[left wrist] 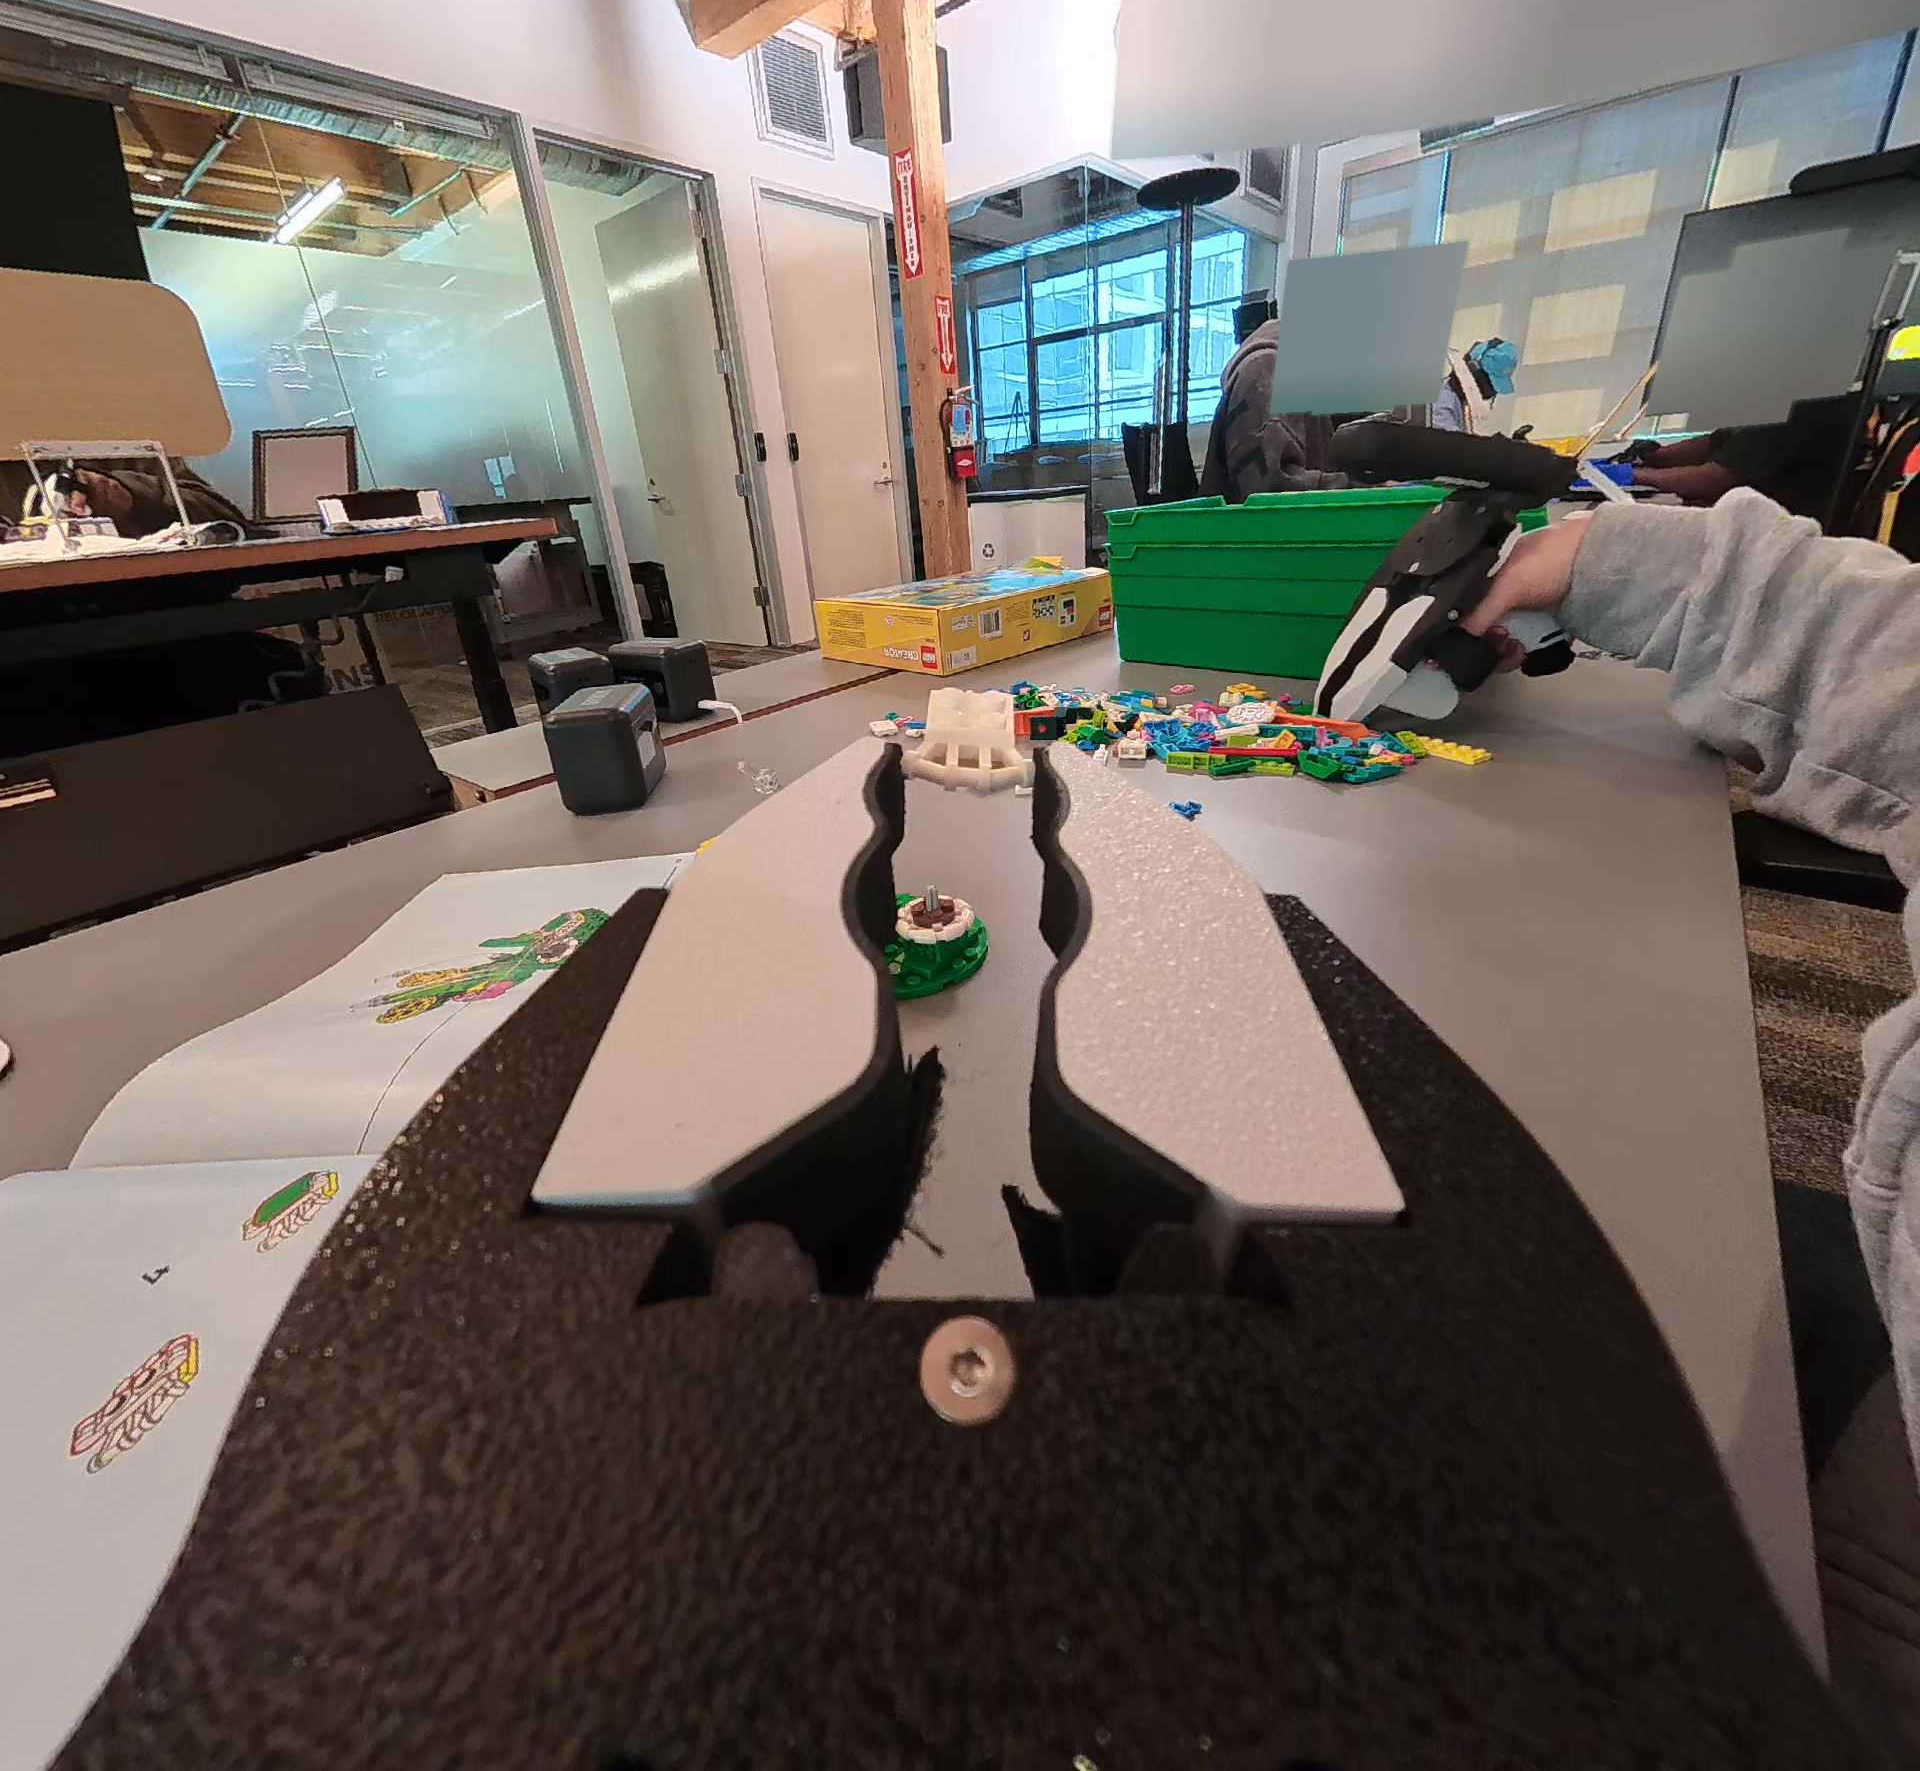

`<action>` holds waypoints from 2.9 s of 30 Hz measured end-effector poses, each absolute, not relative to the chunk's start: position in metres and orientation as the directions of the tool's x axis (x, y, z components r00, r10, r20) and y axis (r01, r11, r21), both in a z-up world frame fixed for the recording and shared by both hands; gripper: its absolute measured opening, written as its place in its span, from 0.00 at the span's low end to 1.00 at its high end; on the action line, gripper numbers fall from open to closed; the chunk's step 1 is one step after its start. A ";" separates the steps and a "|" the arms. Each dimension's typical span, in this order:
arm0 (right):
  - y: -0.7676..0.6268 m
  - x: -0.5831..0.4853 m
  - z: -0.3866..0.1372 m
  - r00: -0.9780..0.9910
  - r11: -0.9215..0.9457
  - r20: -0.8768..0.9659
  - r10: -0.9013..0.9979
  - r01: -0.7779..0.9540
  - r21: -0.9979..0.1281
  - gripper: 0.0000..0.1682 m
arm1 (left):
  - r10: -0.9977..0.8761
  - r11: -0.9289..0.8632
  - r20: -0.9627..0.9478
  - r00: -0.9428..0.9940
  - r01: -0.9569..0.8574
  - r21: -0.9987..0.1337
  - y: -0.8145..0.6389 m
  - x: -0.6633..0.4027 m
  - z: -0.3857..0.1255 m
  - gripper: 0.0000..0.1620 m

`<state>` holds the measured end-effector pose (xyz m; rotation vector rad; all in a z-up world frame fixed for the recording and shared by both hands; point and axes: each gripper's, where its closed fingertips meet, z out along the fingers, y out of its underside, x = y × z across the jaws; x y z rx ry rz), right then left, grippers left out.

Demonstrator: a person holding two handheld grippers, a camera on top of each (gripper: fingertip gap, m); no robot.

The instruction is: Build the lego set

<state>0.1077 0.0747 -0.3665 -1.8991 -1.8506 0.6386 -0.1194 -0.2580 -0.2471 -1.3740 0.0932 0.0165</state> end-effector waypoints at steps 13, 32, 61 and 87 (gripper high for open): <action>0.075 0.105 -0.366 0.040 -0.046 -0.023 0.999 0.823 -0.567 0.07 | -0.043 0.195 -0.077 0.996 -0.067 -0.979 -0.258 -0.119 -0.248 0.14; 0.000 0.073 -0.324 -0.300 0.265 0.067 0.951 0.689 -0.675 0.04 | -0.046 0.197 -0.068 0.997 -0.058 -0.979 -0.258 -0.119 -0.248 0.14; 0.011 0.117 -0.337 -0.302 0.334 0.145 0.942 0.815 -0.474 0.05 | -0.050 0.201 -0.068 0.996 -0.057 -0.978 -0.258 -0.118 -0.246 0.14; 0.011 0.136 -0.365 -0.234 0.216 -0.012 0.972 0.914 -0.344 0.04 | -0.052 0.203 -0.069 0.996 -0.057 -0.977 -0.258 -0.118 -0.246 0.14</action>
